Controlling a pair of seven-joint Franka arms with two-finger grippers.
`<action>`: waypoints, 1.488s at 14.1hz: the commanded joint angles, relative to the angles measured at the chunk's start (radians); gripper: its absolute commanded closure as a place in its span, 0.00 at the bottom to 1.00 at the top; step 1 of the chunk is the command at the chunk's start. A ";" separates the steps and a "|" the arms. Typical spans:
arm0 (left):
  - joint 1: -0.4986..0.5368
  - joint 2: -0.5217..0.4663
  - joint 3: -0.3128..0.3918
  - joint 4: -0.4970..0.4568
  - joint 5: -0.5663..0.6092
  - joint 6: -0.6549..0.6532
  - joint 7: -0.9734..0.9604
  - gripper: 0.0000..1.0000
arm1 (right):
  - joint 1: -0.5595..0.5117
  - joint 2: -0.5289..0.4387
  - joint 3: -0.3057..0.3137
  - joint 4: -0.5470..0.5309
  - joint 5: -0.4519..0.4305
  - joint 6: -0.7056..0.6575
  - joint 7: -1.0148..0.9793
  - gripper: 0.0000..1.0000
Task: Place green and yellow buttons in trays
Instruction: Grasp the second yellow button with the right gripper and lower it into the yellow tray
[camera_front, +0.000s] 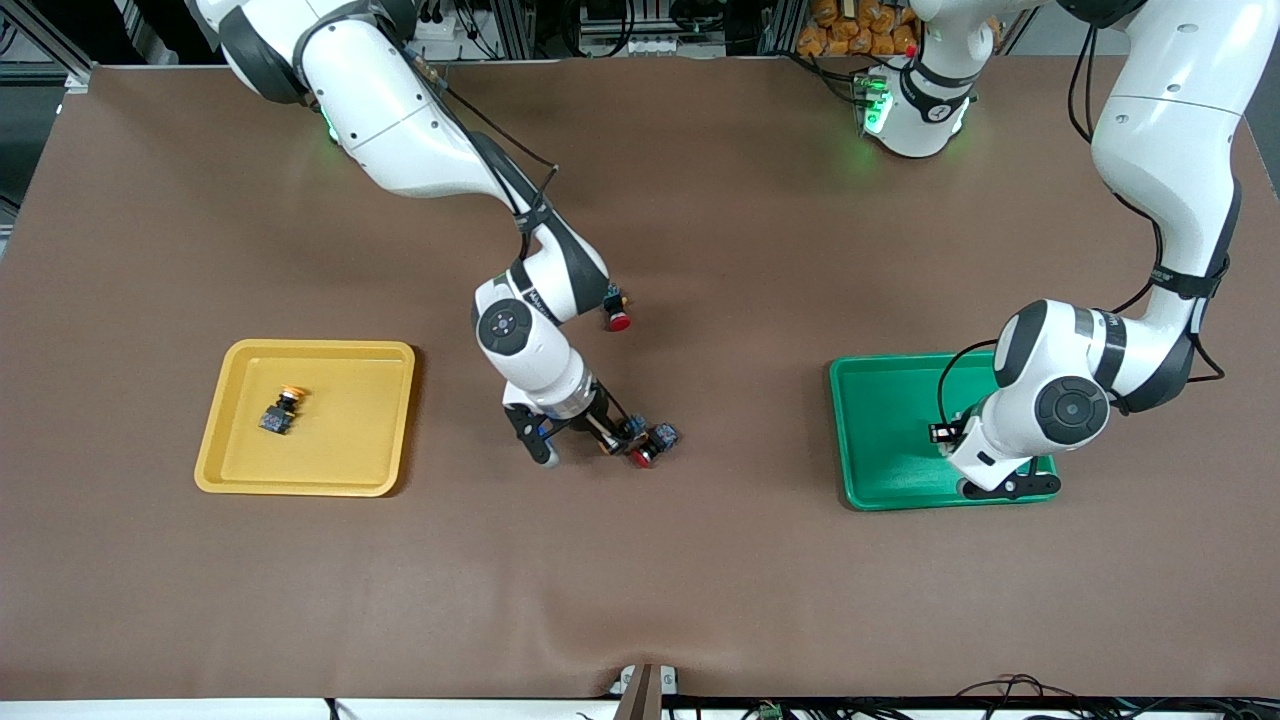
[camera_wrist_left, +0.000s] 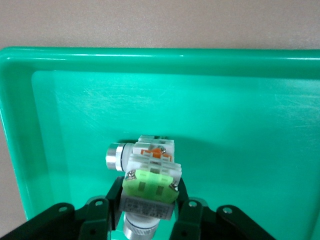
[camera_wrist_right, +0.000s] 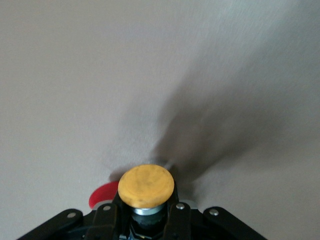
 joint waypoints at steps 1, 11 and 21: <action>0.012 0.003 -0.009 0.005 0.021 0.002 0.018 1.00 | -0.051 -0.058 0.011 0.019 -0.030 -0.177 -0.044 1.00; 0.048 -0.034 -0.020 -0.050 0.021 0.002 0.027 1.00 | -0.373 -0.218 0.004 -0.080 -0.046 -0.587 -0.635 1.00; 0.119 -0.079 -0.087 -0.107 0.010 0.001 0.023 0.00 | -0.647 -0.229 0.004 -0.254 -0.073 -0.530 -1.094 1.00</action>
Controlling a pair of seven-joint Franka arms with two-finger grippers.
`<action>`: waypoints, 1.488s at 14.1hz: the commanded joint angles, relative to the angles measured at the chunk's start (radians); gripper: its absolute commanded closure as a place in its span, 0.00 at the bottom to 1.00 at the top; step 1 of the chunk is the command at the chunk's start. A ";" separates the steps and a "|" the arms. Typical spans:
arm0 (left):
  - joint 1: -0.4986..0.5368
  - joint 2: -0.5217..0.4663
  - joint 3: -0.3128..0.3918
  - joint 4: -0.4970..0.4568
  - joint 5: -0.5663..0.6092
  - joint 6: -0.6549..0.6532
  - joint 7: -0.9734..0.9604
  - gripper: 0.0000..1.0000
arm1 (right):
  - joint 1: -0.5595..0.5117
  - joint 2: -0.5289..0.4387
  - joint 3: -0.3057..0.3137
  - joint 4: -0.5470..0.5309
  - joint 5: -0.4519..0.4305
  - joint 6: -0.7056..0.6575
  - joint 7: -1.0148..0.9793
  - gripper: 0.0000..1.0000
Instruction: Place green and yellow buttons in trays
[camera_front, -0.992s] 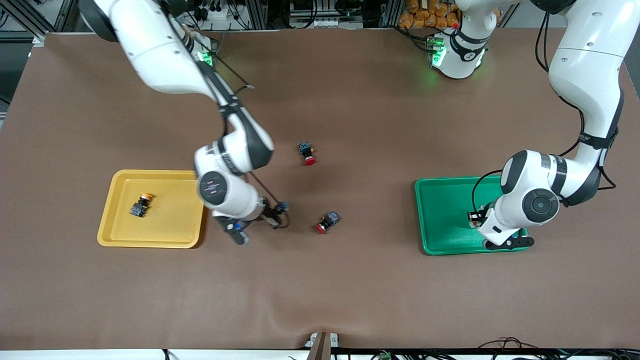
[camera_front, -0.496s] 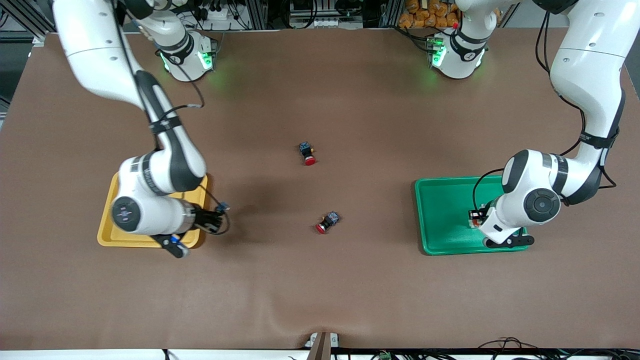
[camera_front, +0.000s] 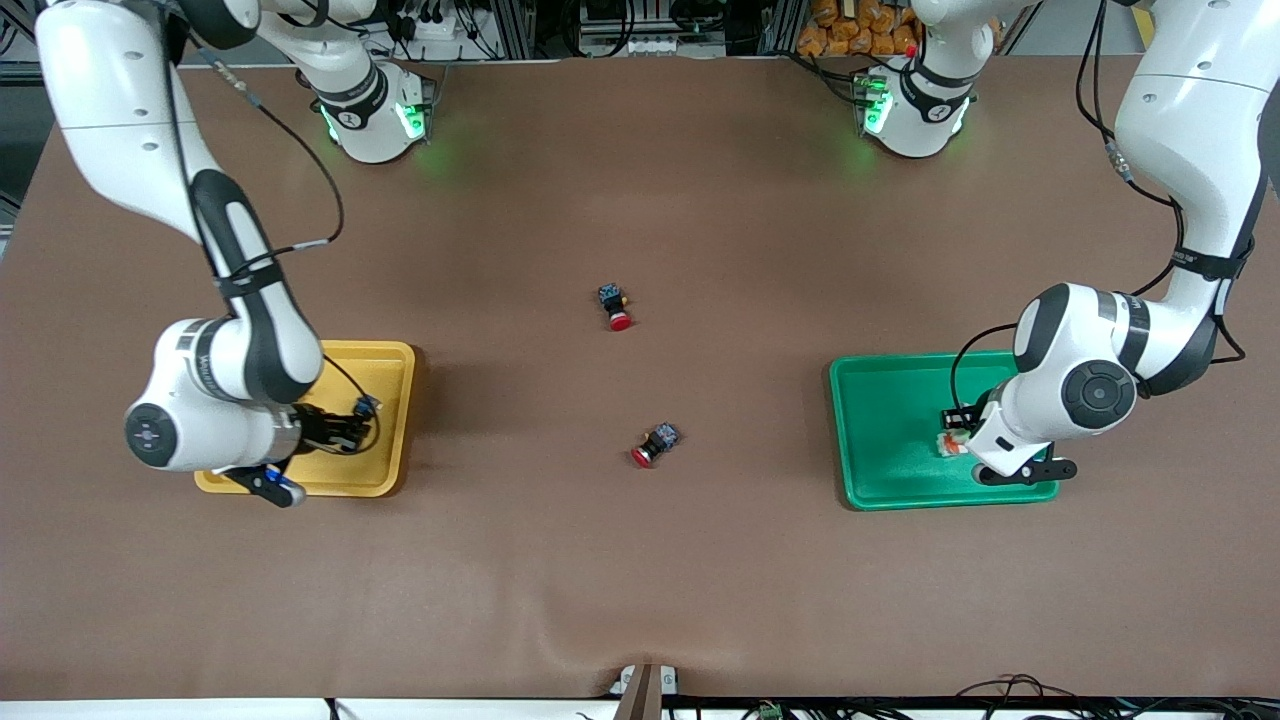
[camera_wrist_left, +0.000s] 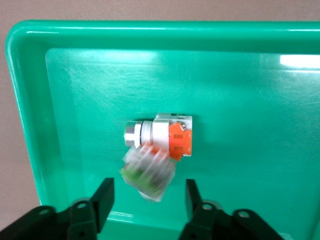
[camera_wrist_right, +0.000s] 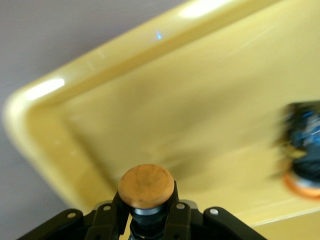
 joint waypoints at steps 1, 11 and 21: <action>0.018 -0.030 -0.018 -0.027 0.010 0.001 0.005 0.00 | -0.045 -0.043 0.022 -0.068 -0.013 0.029 -0.055 0.96; 0.017 -0.204 -0.072 0.037 0.003 -0.079 0.008 0.00 | 0.005 -0.053 0.046 0.163 0.003 -0.117 -0.038 0.00; 0.017 -0.399 -0.127 0.300 -0.197 -0.485 0.010 0.00 | 0.020 -0.199 0.043 0.573 -0.032 -0.463 -0.058 0.00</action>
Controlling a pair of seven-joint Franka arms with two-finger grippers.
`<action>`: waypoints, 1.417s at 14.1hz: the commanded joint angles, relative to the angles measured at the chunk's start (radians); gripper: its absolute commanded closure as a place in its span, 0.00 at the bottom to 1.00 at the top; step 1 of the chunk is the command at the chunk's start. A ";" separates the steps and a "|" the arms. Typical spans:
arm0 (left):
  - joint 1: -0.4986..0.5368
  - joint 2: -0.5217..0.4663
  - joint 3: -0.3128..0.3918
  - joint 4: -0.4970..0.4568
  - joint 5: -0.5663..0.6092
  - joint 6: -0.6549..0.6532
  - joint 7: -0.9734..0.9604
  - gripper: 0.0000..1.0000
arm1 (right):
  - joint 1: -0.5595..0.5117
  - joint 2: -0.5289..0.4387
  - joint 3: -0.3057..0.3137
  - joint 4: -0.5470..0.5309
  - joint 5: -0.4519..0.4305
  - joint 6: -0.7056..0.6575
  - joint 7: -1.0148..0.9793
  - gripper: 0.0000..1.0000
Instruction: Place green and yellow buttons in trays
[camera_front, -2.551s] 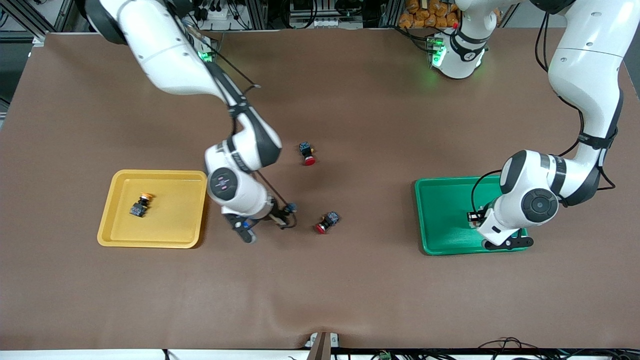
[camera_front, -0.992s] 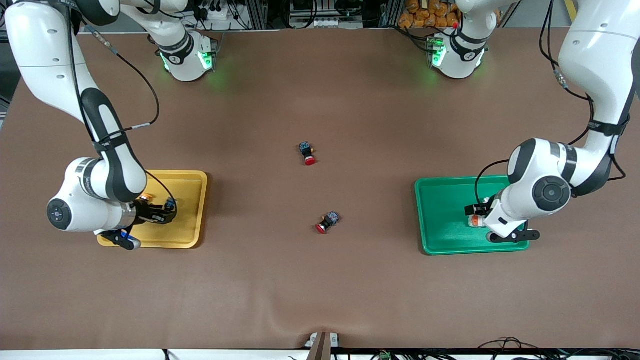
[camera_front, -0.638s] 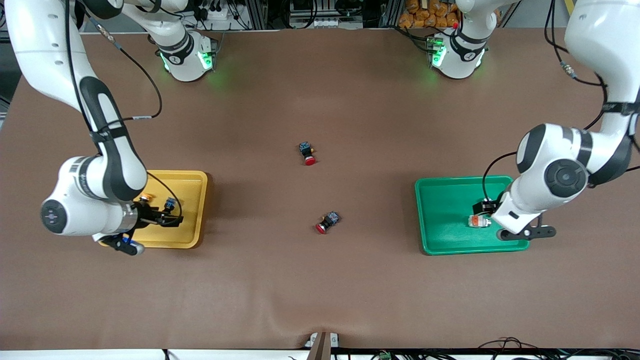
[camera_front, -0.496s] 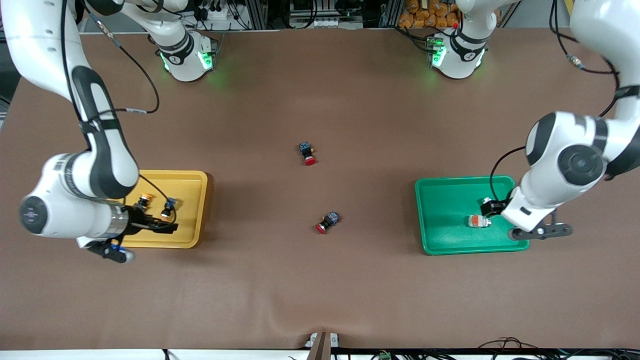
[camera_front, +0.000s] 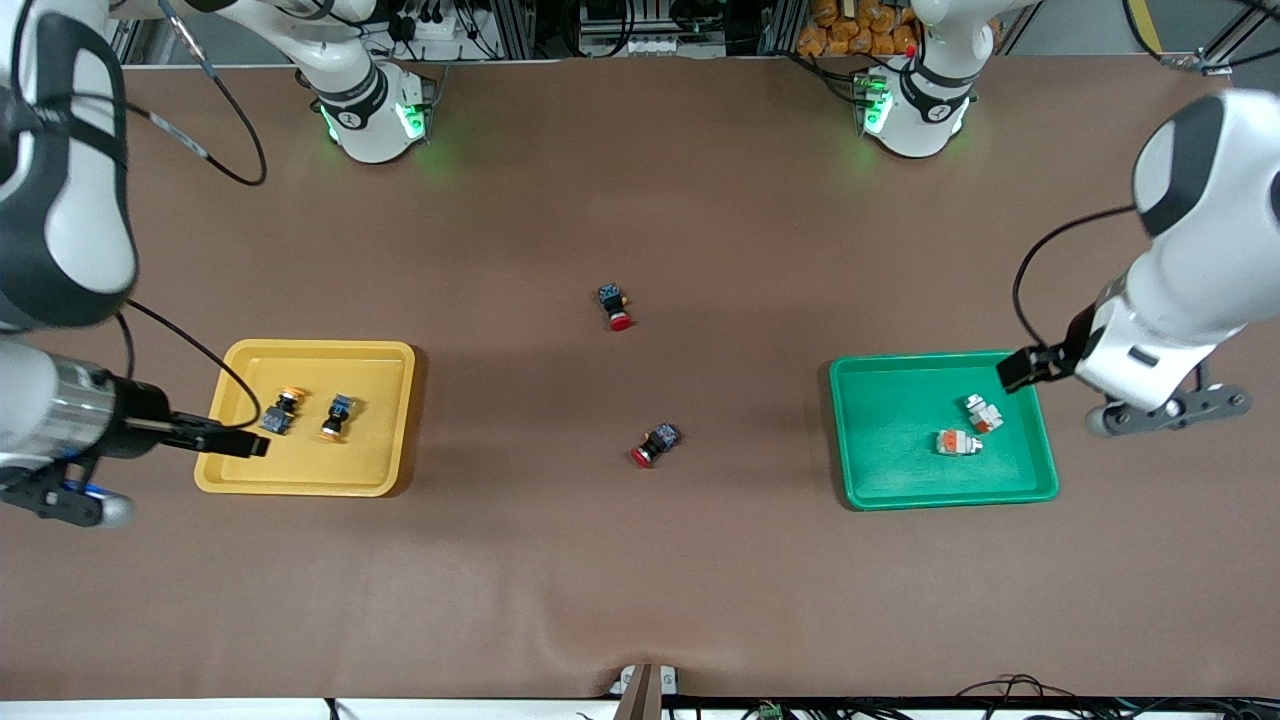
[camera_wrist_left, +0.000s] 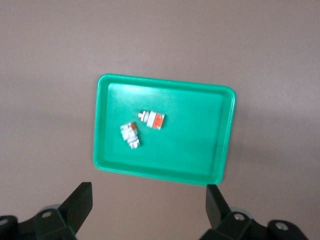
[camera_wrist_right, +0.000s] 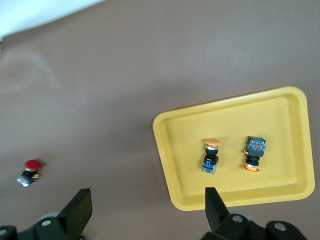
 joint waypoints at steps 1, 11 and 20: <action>0.014 -0.079 -0.014 0.022 -0.019 -0.075 0.012 0.00 | 0.007 -0.072 0.001 -0.007 -0.021 -0.037 -0.007 0.00; -0.301 -0.279 0.396 -0.003 -0.192 -0.263 0.171 0.00 | -0.068 -0.353 -0.005 -0.111 -0.098 -0.367 -0.324 0.00; -0.308 -0.303 0.440 -0.003 -0.227 -0.268 0.222 0.00 | -0.038 -0.622 -0.011 -0.524 -0.124 -0.191 -0.343 0.00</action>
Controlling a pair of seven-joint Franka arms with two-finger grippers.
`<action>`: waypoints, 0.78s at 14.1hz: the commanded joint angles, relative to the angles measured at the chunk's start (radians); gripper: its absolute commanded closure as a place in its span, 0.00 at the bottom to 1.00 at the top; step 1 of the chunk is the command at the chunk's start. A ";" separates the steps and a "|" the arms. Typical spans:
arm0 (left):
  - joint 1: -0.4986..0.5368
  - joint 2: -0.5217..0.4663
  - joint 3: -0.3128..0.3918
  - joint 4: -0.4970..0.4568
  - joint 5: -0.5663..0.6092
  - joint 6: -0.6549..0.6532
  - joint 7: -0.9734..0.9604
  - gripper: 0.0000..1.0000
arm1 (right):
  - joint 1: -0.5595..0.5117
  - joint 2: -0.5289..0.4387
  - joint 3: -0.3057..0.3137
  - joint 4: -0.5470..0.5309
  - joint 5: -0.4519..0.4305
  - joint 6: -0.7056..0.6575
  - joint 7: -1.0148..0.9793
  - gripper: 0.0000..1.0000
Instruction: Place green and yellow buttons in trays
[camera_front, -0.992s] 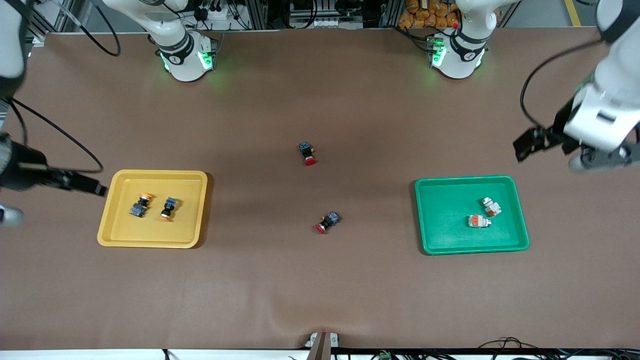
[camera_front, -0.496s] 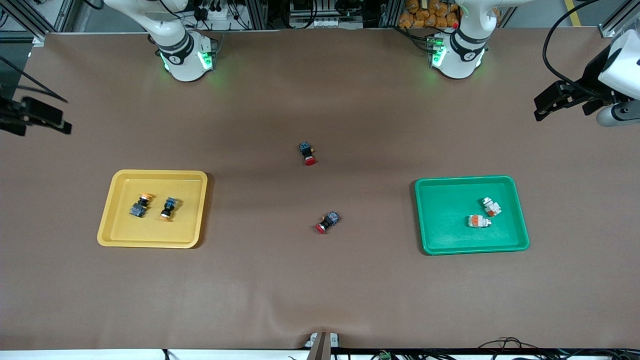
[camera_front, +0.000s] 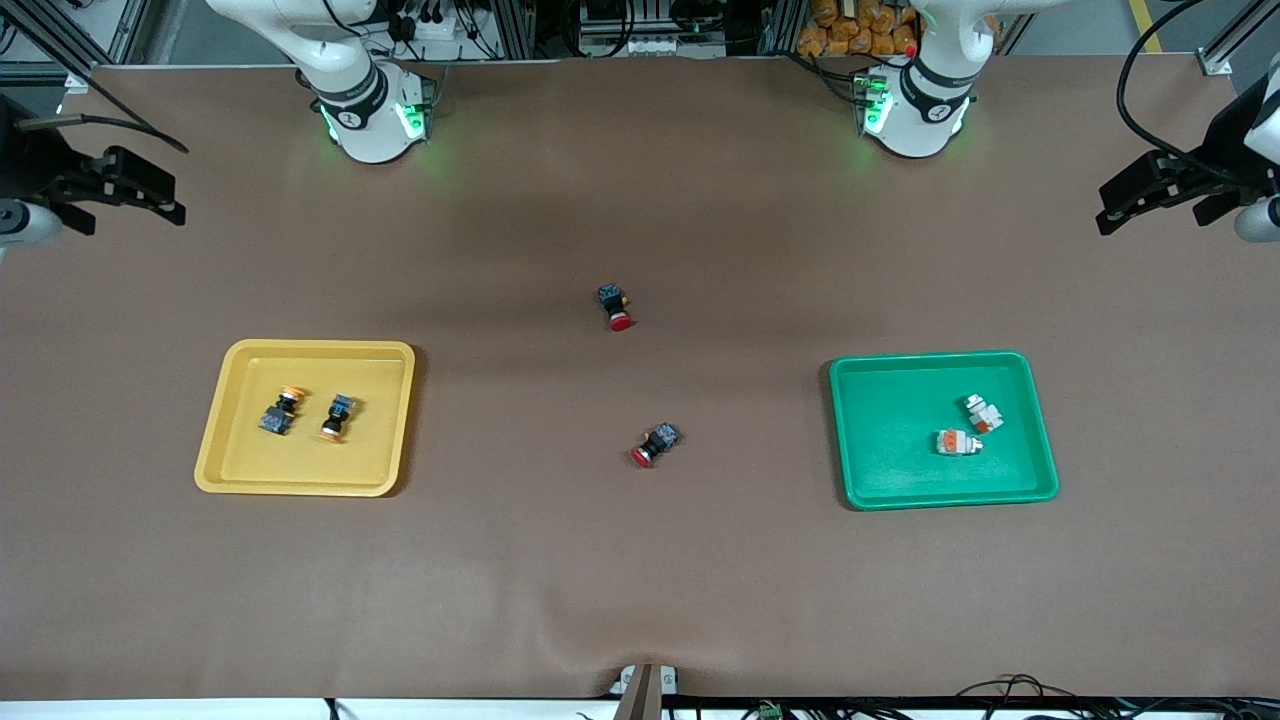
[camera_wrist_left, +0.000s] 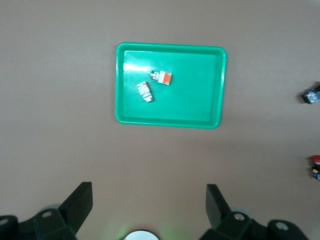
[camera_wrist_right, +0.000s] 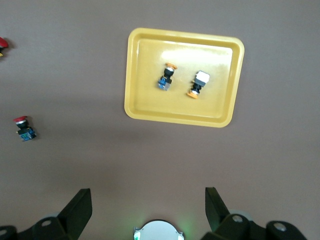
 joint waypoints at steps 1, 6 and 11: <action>-0.005 -0.020 -0.007 -0.015 -0.018 -0.028 0.004 0.00 | -0.009 -0.039 -0.003 -0.049 -0.004 0.025 -0.012 0.00; -0.006 -0.008 -0.007 -0.007 -0.004 -0.033 -0.001 0.00 | 0.028 -0.027 -0.005 -0.012 -0.019 0.031 -0.005 0.00; -0.001 0.000 -0.001 -0.005 -0.013 -0.033 0.016 0.00 | 0.036 -0.019 -0.017 -0.010 -0.015 0.044 -0.008 0.00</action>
